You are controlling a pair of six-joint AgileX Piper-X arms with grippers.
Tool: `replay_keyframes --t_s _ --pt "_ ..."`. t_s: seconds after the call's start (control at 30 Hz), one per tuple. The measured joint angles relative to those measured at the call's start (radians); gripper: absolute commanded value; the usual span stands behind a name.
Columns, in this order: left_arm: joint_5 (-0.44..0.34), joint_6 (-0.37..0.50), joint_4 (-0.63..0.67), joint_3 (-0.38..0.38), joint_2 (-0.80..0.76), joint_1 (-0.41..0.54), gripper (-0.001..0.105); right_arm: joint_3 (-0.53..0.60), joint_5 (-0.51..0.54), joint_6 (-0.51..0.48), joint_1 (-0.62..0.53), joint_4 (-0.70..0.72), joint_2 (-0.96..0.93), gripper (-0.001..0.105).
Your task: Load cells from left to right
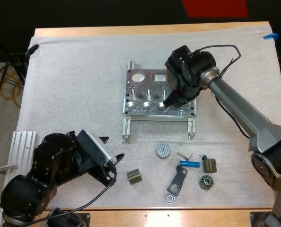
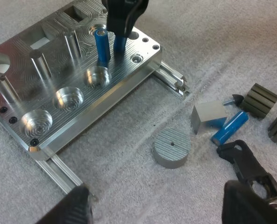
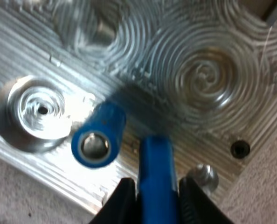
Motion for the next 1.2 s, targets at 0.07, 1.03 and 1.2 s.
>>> replay_keyframes --t_s 0.07,1.03,1.2 --pt "0.0 0.0 0.0 0.0 0.0 0.0 0.059 0.0 0.002 0.008 0.0 -0.022 0.008 0.0" --pt "0.0 0.0 0.0 0.0 0.0 0.0 0.059 0.009 0.068 0.033 -0.007 -0.016 0.012 0.091" --pt "0.0 0.0 0.0 0.0 0.0 0.0 0.059 0.009 0.056 0.033 -0.002 -0.02 -0.064 0.089"
